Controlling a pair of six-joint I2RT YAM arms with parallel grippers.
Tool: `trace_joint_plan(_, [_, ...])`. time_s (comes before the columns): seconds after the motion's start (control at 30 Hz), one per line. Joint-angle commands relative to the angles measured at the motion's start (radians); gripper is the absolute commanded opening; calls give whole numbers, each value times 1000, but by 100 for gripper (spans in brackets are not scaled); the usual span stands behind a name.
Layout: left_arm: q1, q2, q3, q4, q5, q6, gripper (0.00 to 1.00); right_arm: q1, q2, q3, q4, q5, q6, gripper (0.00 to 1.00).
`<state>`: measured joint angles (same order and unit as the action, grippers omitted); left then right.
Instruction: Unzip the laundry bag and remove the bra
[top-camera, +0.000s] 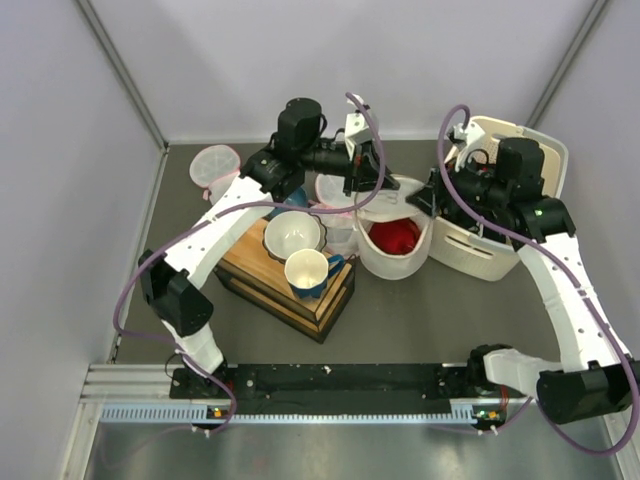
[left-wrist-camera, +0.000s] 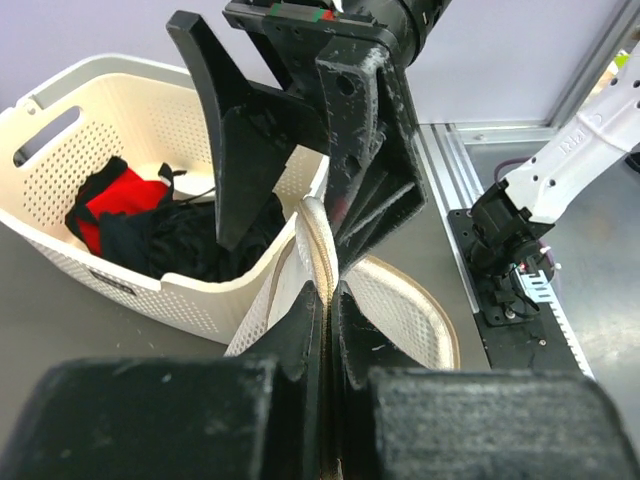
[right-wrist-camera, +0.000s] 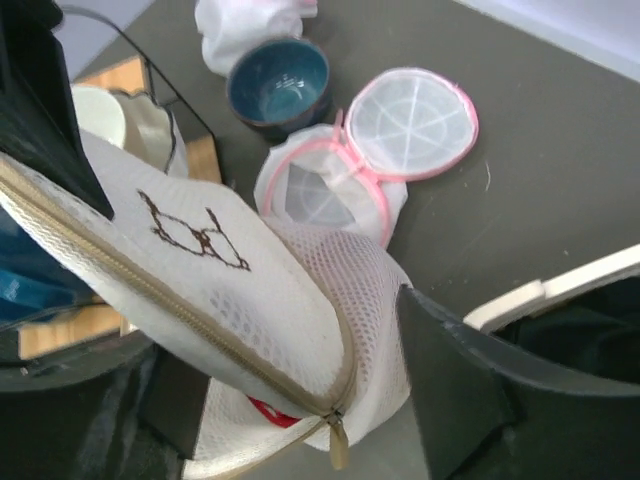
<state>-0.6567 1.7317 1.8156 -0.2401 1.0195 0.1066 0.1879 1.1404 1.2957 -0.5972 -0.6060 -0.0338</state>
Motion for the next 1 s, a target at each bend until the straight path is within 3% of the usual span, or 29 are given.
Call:
trace_joint_plan(0.0, [15,22,77,22,99,-21,0,1,19,74,26,-37,-66,24])
trace_joint_plan(0.03, [20,26,82,24,94,-25,0,1,24,73,39,-38,-51,1])
trace_joint_plan(0.17, [46,57,74,154,16,-167,0,2,22,36,131,-110,26,0])
trace_joint_plan(0.2, [54,69,83,174,-14,-203,9,2,22,18,175,-112,73,0])
trace_joint_plan(0.3, [92,135,142,232,-50,-375,59,2,30,-2,226,-25,195,0])
trace_joint_plan(0.33, [115,150,155,270,-76,-419,61,2,35,-6,243,36,219,0])
trace_joint_plan(0.47, [175,172,139,285,-278,-580,64,15,39,-33,293,179,288,0])
trace_joint_plan(0.67, [186,124,76,199,-470,-680,60,62,51,-59,333,438,266,0])
trace_joint_plan(0.97, [160,161,71,200,-378,-930,59,123,75,-139,442,488,226,0])
